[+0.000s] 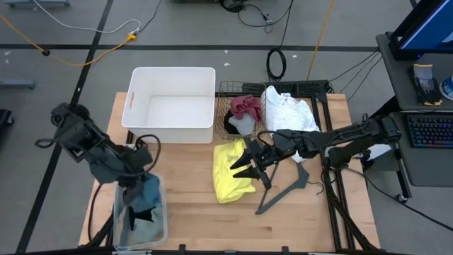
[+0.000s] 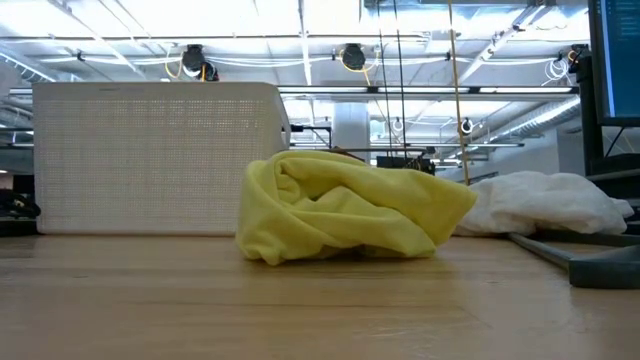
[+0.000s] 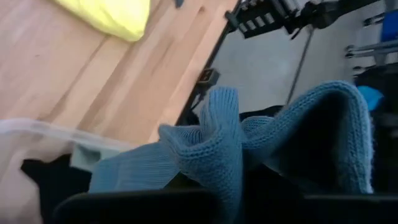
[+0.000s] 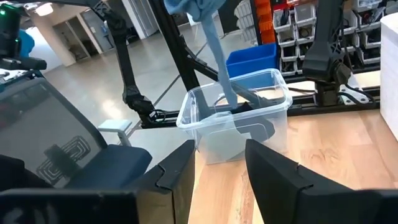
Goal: Pick & Place Cloths
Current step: Put the blue sock into the transparent bin
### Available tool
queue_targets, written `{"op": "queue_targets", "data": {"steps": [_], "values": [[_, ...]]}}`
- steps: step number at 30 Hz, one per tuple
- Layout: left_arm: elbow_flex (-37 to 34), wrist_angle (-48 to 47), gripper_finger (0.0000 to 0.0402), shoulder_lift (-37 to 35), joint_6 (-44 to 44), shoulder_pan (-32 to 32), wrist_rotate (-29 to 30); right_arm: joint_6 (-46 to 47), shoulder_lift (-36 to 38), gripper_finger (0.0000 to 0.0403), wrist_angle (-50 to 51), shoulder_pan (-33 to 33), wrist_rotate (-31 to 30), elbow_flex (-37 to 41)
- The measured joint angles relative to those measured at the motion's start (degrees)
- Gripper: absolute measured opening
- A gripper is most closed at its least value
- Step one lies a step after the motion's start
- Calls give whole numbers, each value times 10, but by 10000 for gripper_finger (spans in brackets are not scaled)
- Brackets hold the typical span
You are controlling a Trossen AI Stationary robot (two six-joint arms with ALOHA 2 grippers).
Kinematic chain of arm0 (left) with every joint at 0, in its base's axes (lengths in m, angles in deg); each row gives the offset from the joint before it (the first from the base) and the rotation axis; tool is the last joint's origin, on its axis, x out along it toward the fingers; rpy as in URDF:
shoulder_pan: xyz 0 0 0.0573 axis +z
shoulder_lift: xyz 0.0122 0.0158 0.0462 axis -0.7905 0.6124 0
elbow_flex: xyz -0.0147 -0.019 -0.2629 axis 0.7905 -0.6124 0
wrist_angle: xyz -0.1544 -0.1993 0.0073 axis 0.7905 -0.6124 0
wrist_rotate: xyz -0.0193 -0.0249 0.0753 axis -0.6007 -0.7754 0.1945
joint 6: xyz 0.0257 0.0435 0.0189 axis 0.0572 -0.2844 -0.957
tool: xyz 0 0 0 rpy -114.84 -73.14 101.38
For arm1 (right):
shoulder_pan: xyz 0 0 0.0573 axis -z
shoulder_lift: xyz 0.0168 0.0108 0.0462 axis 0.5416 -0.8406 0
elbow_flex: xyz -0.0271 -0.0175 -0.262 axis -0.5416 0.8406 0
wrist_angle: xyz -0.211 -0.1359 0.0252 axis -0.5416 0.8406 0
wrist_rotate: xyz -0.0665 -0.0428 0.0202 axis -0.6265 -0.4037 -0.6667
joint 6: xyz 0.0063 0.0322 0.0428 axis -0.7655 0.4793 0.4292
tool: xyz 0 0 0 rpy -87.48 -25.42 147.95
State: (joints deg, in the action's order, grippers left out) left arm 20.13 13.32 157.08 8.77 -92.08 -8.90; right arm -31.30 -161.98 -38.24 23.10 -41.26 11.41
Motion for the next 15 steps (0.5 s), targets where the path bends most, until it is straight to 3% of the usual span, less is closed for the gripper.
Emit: {"op": "queue_targets", "data": {"steps": [15], "values": [[-1, -173, 14, 70, 52, -66, 32, 0, 0, 130, 14, 4, -2, 0]]}}
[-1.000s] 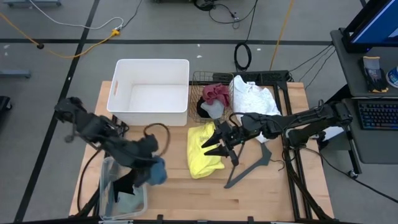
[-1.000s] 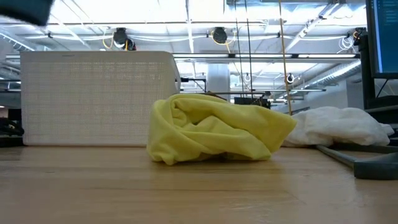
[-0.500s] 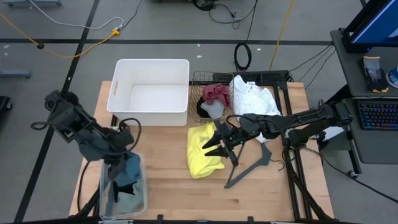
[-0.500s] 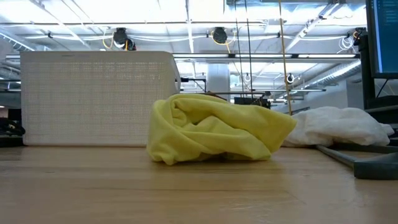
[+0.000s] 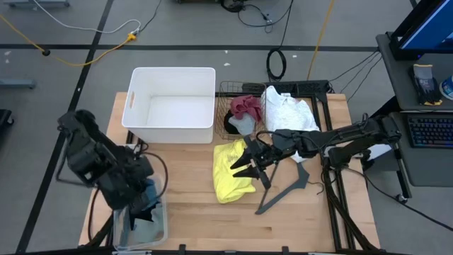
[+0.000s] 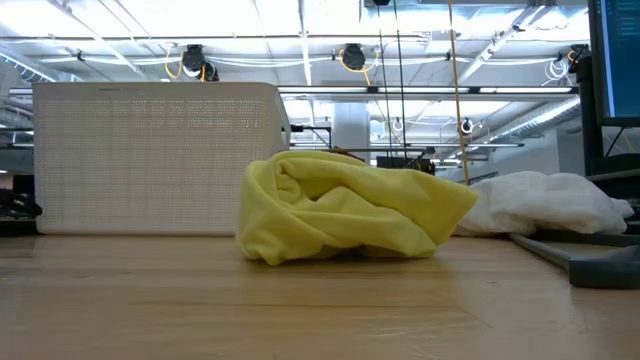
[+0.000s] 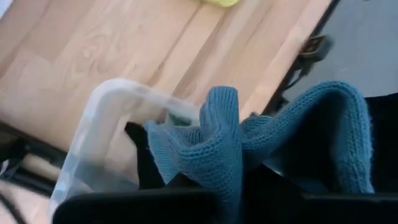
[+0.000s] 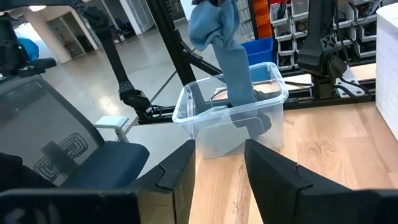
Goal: Pick & Place Cloths
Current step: Put the blue sock into the transparent bin
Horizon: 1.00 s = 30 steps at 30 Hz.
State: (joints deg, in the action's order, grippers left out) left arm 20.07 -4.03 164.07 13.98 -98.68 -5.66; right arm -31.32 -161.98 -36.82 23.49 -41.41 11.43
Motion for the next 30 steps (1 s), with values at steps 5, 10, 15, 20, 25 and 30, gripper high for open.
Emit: {"op": "queue_targets", "data": {"steps": [5, 10, 15, 20, 25, 30], "values": [[-20, 5, 14, 21, 42, -32, 9, 0, 0, 130, 0, 0, 0, 0], [-85, 23, 14, 32, 113, -61, -18, 0, 0, 130, 0, 0, 0, 0], [-158, 82, 14, 31, 167, -89, -21, 0, 0, 130, 0, 0, 1, 0], [-222, 100, 14, 31, 219, -112, -32, 0, 0, 130, 1, 0, 1, 0], [-284, 134, 14, 31, 257, -130, -70, 6, 0, 130, 3, 0, 2, 0], [-337, 216, 23, 31, 261, -138, -71, 11, 0, 130, 3, 0, 2, 0]]}}
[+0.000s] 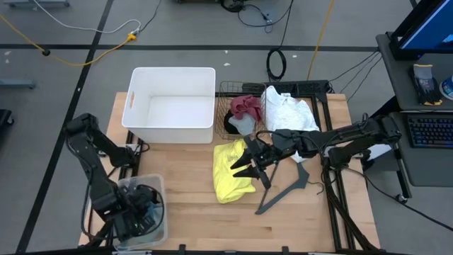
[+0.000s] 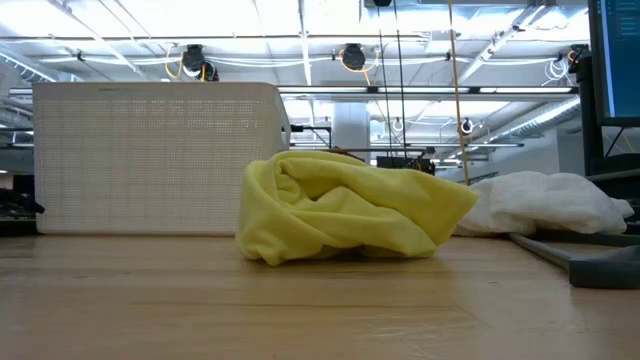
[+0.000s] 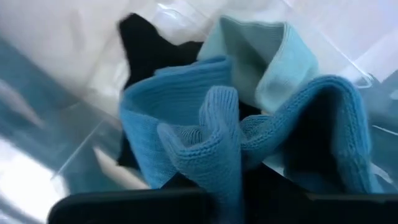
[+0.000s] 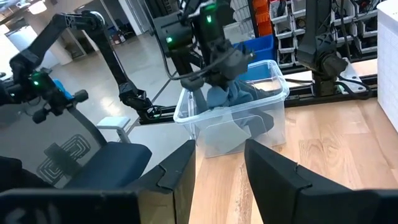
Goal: Pick & Place Cloths
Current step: Put the blue sock into the transparent bin, then put the white shirt into the white bin
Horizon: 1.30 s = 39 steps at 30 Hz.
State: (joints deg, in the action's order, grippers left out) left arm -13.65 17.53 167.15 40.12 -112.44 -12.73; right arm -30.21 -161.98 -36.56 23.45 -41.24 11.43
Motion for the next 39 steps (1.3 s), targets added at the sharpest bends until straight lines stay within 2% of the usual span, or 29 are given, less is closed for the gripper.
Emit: {"op": "queue_targets", "data": {"steps": [7, 19, 22, 28, 31, 36, 39], "values": [[-40, 27, 19, 0, 18, 0, -19, 0, 0, 130, 0, 0, 0, 0], [-41, 24, 132, 0, 42, 0, -23, 0, 0, 130, 0, 0, 0, 0], [-41, 24, 166, 0, 42, 0, -56, 0, 0, 130, 0, 0, 0, 0], [-41, 46, 232, -9, 40, 0, -184, 0, 0, 130, 0, 0, 0, 0], [-41, 68, 252, -25, 45, 2, -207, 0, 0, 130, 0, 0, 0, 0], [-41, 103, 265, -71, 80, 1, -187, 0, 0, 130, 0, 0, 0, 0], [-41, 117, 266, -105, 99, 0, -122, 0, 0, 130, 0, 0, 0, 0]]}}
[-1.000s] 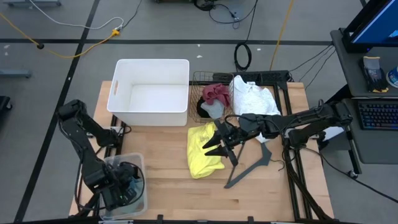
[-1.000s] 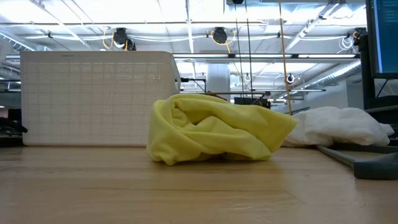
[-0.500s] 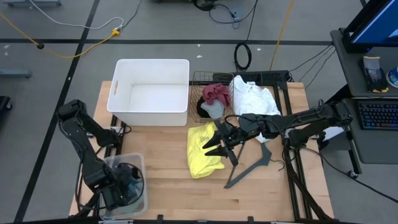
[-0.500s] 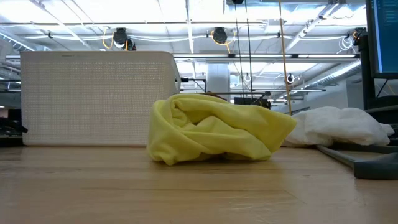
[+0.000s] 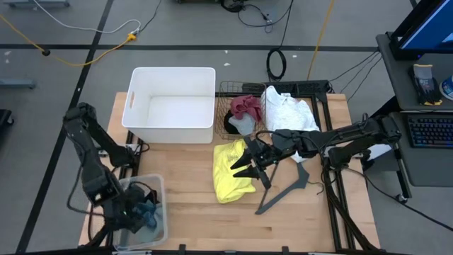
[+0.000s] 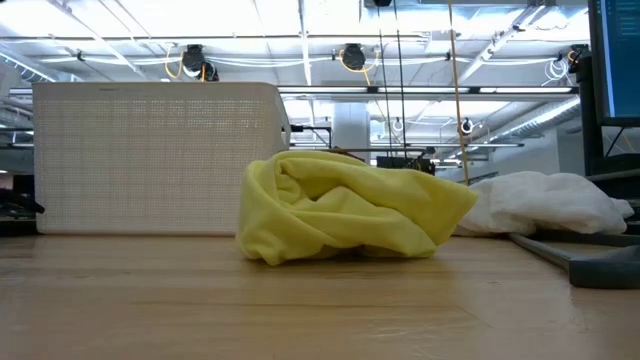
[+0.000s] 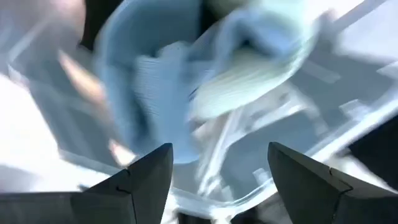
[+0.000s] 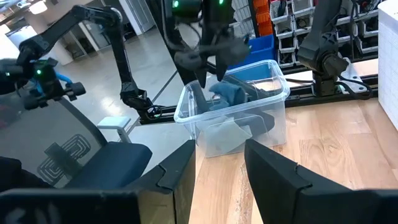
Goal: Pick & Place Cloths
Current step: Put the white shirt into the white bin
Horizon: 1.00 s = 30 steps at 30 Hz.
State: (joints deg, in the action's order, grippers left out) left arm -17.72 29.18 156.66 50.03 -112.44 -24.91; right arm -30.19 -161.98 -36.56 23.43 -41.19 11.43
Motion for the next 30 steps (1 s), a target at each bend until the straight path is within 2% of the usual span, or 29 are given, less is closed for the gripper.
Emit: {"op": "queue_targets", "data": {"steps": [3, 10, 14, 18, 22, 30], "values": [[0, 3, 267, -33, 2, -3, 73, 0, 0, 130, 0, 0, 0, 0], [0, 4, 267, -90, -17, -3, 201, 16, 0, 130, 6, 0, 1, 0], [0, 6, 267, -110, -78, -3, 321, 16, 0, 130, 39, 0, 2, 0], [0, 25, 267, -125, -179, -3, 432, 16, 0, 130, 100, 4, 1, 0], [0, 44, 267, -131, -267, -3, 519, 19, 0, 130, 175, 10, 0, 0], [0, 42, 266, -131, -340, -3, 648, 59, 0, 130, 295, 31, 0, 0]]}}
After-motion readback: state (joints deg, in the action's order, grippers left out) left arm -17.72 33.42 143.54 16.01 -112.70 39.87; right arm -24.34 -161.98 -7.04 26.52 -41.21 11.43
